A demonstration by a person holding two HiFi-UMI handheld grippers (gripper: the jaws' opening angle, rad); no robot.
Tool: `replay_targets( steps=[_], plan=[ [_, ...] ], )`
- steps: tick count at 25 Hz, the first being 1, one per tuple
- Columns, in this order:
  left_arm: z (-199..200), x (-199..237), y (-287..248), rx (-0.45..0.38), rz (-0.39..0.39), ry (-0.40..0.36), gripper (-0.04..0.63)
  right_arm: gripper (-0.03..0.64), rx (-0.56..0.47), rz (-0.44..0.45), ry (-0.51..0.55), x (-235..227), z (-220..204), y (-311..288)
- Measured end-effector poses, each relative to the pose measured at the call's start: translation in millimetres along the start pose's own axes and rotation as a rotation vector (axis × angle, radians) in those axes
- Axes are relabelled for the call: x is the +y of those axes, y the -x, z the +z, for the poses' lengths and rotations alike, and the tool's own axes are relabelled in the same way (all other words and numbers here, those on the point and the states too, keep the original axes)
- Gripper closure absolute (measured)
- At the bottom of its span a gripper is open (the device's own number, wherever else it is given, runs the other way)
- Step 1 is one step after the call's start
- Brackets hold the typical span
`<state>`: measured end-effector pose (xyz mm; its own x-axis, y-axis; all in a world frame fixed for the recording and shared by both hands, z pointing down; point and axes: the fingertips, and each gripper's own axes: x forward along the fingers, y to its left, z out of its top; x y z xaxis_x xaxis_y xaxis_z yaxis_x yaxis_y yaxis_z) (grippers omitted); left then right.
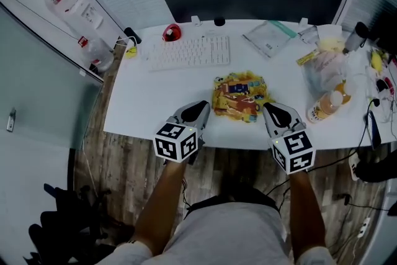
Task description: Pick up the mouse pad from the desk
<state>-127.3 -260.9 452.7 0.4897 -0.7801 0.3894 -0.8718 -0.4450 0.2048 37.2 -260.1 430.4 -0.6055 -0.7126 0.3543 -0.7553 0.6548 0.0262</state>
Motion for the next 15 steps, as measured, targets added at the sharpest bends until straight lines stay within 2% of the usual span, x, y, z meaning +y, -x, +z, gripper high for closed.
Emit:
replay_targets(
  steps=[2, 4, 6, 7, 9, 15],
  plan=[
    [-8.0, 2.9, -13.8, 0.042, 0.008, 0.029, 0.563, 0.601, 0.035, 0.008, -0.009, -10.6, -8.7, -10.5],
    [-16.4, 4.8, -26.5, 0.087, 0.01, 0.062, 0.468, 0.601, 0.074, 0.015, -0.017, -20.8, -18.1, -20.1],
    [-24.6, 7.0, -36.9, 0.131, 0.019, 0.088, 0.42, 0.6, 0.116, 0.022, -0.023, -30.2, -27.8, -29.0],
    [-28.5, 8.4, -41.4, 0.151, 0.028, 0.1, 0.399, 0.582, 0.139, 0.029, -0.027, -34.0, -33.0, -33.3],
    [-35.2, 11.3, -49.6, 0.186, 0.045, 0.118, 0.364, 0.498, 0.186, 0.048, -0.032, -40.8, -43.3, -42.0],
    [-54.7, 20.5, -65.6, 0.287, 0.092, 0.174, 0.31, 0.41, 0.322, 0.072, -0.041, -54.2, -75.5, -65.8]
  ],
)
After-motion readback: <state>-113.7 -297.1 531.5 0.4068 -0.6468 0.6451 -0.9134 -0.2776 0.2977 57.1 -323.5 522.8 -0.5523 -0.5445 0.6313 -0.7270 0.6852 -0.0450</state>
